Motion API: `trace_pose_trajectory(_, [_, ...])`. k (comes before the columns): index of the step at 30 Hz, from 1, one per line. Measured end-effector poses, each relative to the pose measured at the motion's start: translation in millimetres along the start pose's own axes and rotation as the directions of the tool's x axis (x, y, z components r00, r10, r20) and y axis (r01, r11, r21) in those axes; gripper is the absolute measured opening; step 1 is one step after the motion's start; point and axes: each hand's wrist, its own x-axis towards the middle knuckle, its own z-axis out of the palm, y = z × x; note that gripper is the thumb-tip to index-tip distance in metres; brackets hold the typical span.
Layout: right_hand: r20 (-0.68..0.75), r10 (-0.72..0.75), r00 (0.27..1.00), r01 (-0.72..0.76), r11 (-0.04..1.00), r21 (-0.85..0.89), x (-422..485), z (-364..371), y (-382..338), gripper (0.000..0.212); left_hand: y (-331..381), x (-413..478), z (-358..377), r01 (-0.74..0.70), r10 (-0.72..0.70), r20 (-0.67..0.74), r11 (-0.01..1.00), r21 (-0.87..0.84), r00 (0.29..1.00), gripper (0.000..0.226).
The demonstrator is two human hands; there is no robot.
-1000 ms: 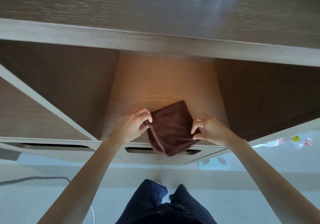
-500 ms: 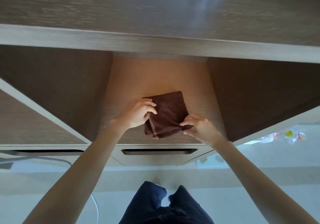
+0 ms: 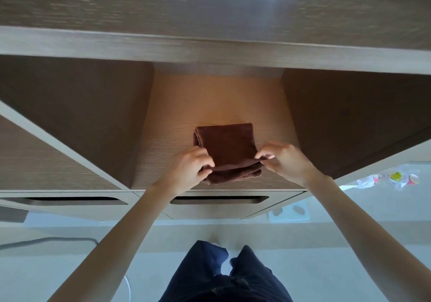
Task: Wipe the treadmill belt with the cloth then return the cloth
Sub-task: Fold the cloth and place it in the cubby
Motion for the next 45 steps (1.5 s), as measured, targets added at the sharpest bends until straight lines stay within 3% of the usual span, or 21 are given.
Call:
trace_pose_trajectory(3, [0.132,-0.047,0.990,0.072,0.980,-0.184,-10.5,12.6,-1.1,0.022,9.6,-10.0,8.8,-0.045,0.037,0.074,0.992,0.118,0.997,0.026])
trace_pose_trajectory(5, [0.130,-0.034,0.991,0.062,0.974,-0.218,-12.8,21.0,0.2,0.026,13.9,-12.1,13.6,-0.037,0.023,0.079,0.985,0.169,0.997,0.037])
trace_pose_trajectory(8, [0.117,0.002,0.993,0.018,0.986,-0.168,-5.6,17.3,-0.5,0.023,13.7,-10.2,12.4,-0.024,0.020,0.027,0.986,0.166,0.999,0.036])
trace_pose_trajectory(11, [0.079,0.047,0.996,-0.047,0.999,-0.002,5.5,1.2,-5.0,0.015,10.0,-7.1,5.6,-0.017,0.017,0.005,0.993,0.120,1.000,0.022])
trace_pose_trajectory(15, [0.012,0.090,0.996,-0.091,0.982,0.165,19.6,-25.6,-12.1,0.012,2.5,0.2,-14.6,0.103,-0.101,0.029,0.991,-0.082,0.995,0.008])
trace_pose_trajectory(17, [0.030,0.104,0.994,-0.107,0.975,0.193,22.7,-36.6,-16.8,0.007,-0.8,4.1,-30.7,0.181,-0.180,0.029,0.947,-0.267,0.983,0.005])
trace_pose_trajectory(20, [0.088,0.134,0.987,-0.153,0.951,0.267,23.0,-46.9,-22.6,0.018,-4.2,9.7,-56.9,0.200,-0.231,-0.022,0.883,-0.423,0.973,0.008])
trace_pose_trajectory(23, [0.116,0.148,0.982,-0.177,0.938,0.297,25.6,-52.3,-26.0,0.023,-3.1,19.0,-72.5,0.186,-0.230,-0.034,0.857,-0.480,0.973,0.008])
trace_pose_trajectory(26, [0.137,0.142,0.980,-0.167,0.967,0.193,32.1,-47.9,-33.0,0.023,6.7,29.7,-72.2,0.187,-0.197,0.033,0.848,-0.496,0.980,0.009])
trace_pose_trajectory(29, [0.189,0.089,0.978,-0.117,0.983,0.144,37.1,-34.3,-47.6,0.037,17.9,39.7,-66.3,0.183,-0.173,0.066,0.845,-0.503,0.983,0.012])
trace_pose_trajectory(32, [0.085,0.018,0.996,-0.036,0.976,0.217,42.6,-24.6,-65.2,0.049,25.0,49.6,-65.0,0.200,-0.183,0.084,0.836,-0.511,0.980,0.010])
trace_pose_trajectory(35, [-0.063,0.023,0.998,-0.005,0.958,0.286,50.1,-23.3,-75.2,0.033,28.7,55.9,-66.4,0.224,-0.222,0.072,0.799,-0.559,0.972,0.007])
trace_pose_trajectory(38, [-0.124,0.088,0.988,-0.053,0.963,0.263,53.0,-29.8,-74.0,0.015,28.8,55.8,-61.6,0.172,-0.210,0.005,0.788,-0.591,0.978,0.008])
trace_pose_trajectory(41, [-0.155,0.182,0.971,-0.117,0.926,0.359,47.8,-42.5,-66.9,0.009,22.0,52.8,-47.8,0.142,-0.186,-0.039,0.857,-0.495,0.982,0.024])
trace_pose_trajectory(45, [-0.165,0.307,0.937,-0.169,0.815,0.555,34.8,-60.1,-56.6,0.012,9.1,54.3,-13.9,0.161,-0.188,-0.206,0.977,-0.143,0.960,0.042])
